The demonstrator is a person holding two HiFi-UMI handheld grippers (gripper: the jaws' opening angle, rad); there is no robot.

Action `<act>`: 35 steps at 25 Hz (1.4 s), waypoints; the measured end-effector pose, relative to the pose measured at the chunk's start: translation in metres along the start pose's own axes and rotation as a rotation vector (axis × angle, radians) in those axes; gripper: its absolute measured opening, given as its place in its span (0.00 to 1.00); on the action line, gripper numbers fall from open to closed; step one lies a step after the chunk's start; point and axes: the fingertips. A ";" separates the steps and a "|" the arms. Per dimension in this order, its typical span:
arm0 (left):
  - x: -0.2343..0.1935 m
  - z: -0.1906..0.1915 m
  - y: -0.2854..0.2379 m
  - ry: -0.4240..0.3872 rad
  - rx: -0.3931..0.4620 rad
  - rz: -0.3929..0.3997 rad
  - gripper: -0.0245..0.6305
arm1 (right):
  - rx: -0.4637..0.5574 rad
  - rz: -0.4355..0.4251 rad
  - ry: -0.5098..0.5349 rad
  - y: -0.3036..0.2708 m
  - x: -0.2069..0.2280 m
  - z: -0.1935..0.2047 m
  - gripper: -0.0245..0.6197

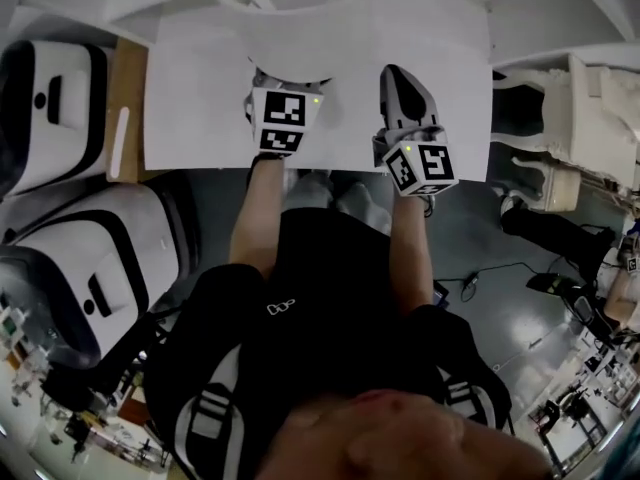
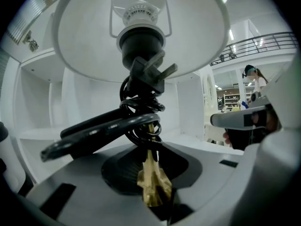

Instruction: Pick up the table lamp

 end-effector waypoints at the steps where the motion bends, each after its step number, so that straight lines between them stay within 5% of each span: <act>1: -0.001 -0.010 0.001 0.003 0.010 -0.006 0.21 | 0.018 0.000 0.007 -0.003 0.003 -0.009 0.07; 9: 0.003 -0.072 0.022 0.006 0.063 -0.046 0.21 | 0.084 -0.013 0.042 -0.014 0.013 -0.058 0.07; 18: 0.011 -0.116 0.033 0.058 0.128 -0.006 0.21 | 0.113 -0.038 0.051 -0.042 0.013 -0.086 0.07; 35: 0.005 -0.102 0.027 0.091 0.117 -0.029 0.21 | 0.070 -0.053 0.150 -0.043 0.016 -0.090 0.07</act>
Point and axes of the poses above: the fingertips, and each gripper's own axes: y backward along the fingers, x to its right, z out of its underside, and after that the axes turned 7 degrees about x, right-handed
